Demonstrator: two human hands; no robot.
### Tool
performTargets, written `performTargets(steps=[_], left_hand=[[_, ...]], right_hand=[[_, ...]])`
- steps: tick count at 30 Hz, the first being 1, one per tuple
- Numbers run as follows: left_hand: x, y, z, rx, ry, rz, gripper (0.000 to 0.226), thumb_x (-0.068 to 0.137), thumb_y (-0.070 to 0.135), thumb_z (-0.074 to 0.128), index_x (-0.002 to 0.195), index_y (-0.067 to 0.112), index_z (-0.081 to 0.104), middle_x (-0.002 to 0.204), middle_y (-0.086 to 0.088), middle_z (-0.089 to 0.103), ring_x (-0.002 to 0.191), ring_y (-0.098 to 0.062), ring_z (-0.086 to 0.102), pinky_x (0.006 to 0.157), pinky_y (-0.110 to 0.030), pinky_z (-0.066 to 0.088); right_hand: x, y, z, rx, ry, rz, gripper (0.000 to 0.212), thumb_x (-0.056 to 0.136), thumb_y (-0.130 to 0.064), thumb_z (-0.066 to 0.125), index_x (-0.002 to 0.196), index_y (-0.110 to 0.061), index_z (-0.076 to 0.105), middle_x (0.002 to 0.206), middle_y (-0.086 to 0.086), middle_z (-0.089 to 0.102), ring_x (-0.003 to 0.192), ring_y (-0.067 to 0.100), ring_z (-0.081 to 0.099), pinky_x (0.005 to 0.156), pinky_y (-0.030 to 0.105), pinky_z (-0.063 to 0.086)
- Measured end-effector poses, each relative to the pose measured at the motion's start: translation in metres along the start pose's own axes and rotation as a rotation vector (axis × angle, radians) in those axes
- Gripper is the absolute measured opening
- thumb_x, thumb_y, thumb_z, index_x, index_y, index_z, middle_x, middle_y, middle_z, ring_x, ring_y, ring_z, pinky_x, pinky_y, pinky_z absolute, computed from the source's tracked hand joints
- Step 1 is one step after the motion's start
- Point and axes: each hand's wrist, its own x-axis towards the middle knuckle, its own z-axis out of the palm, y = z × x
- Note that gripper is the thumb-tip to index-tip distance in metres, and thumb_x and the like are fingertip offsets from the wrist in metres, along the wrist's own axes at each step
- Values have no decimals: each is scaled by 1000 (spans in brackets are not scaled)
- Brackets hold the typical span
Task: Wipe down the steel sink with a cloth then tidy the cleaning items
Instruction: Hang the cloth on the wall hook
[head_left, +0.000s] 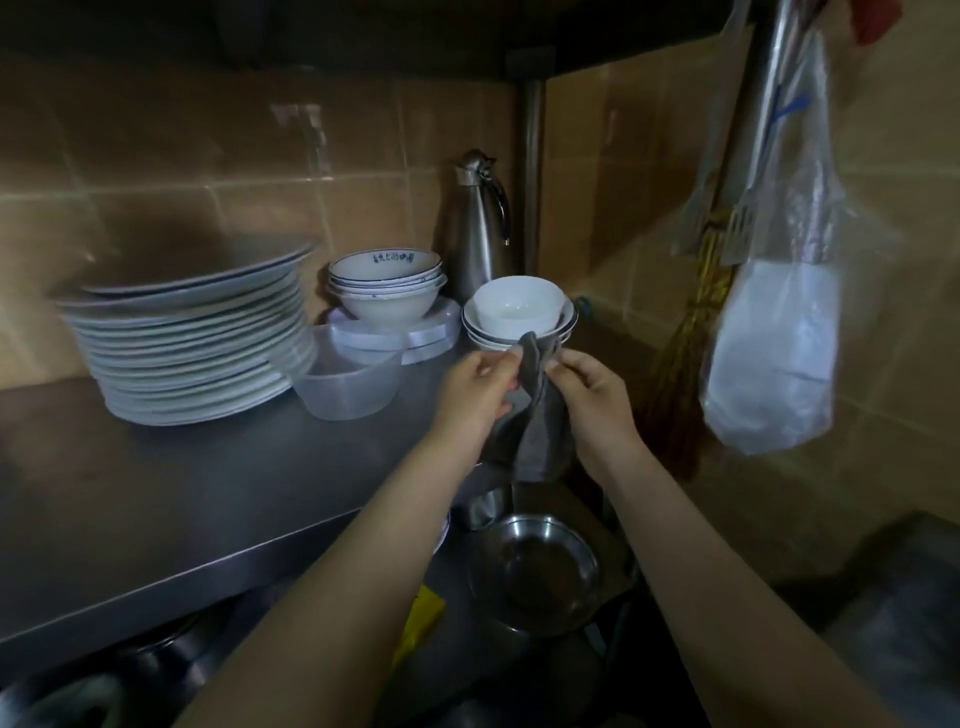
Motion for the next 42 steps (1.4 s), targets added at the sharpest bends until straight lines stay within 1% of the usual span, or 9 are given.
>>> performTargets(steps=[4,7,12,18,23,28,35,39,42], left_hand=[[19,1,1,-16,-5,-23,18,88,35,59,82,18,56,97,-4,65,83,-11,62,60,-23,50],[27,5,0,-98,-19,-56,18,89,29,59,78,15,54,84,-3,65,64,-2,63,50,-17,52],[39,11,-3,-123,-25,-65,15,90,22,58,77,14,56,84,-4,65,70,-7,61,57,-20,53],[47,11,-2,-109,-33,-78,9,91,22,56,90,14,59,91,-4,63,71,-6,58,57,-21,50],[51,9,0,-105,-2,-61,8,91,16,55,84,11,56,76,-2,59,64,-5,56,47,-15,51],[55,7,-6,-25,-48,-33,18,91,12,52,73,12,52,83,-8,57,68,-10,55,50,-16,54],[58,17,-25,-69,-203,-40,21,92,9,50,73,14,56,73,-1,62,64,-8,61,47,-20,52],[75,4,-30,-3,-145,-135,20,91,8,51,73,14,55,78,-2,63,71,-11,60,57,-24,55],[90,-19,-30,147,-106,-202,14,92,6,51,78,9,55,90,-11,57,74,-14,55,75,-35,53]], right_hand=[[7,4,10,-5,3,-52,17,91,-6,54,103,-6,66,104,13,68,100,26,64,92,37,50],[10,5,18,-1,18,-72,19,91,-5,53,106,-1,66,105,15,68,99,25,65,90,35,50],[15,4,29,71,-7,-71,17,90,-6,55,95,-12,70,92,5,71,90,15,67,86,27,51],[21,13,28,-4,19,-161,21,86,-2,60,107,-1,67,103,13,70,98,23,65,92,35,50],[24,12,27,-19,44,-162,18,92,1,50,90,-6,66,83,4,69,80,12,65,80,27,52],[32,5,13,61,55,-52,19,94,-6,45,84,-5,61,74,4,65,64,6,63,60,17,51],[53,-20,-30,154,4,155,24,97,-12,42,89,-9,65,69,2,70,61,11,67,52,16,51],[76,-9,-39,-128,10,193,19,95,-10,48,90,-4,65,78,9,66,68,17,63,54,15,50],[100,16,-39,-357,51,216,16,92,-14,56,79,-15,66,81,5,66,79,20,63,75,29,52]])
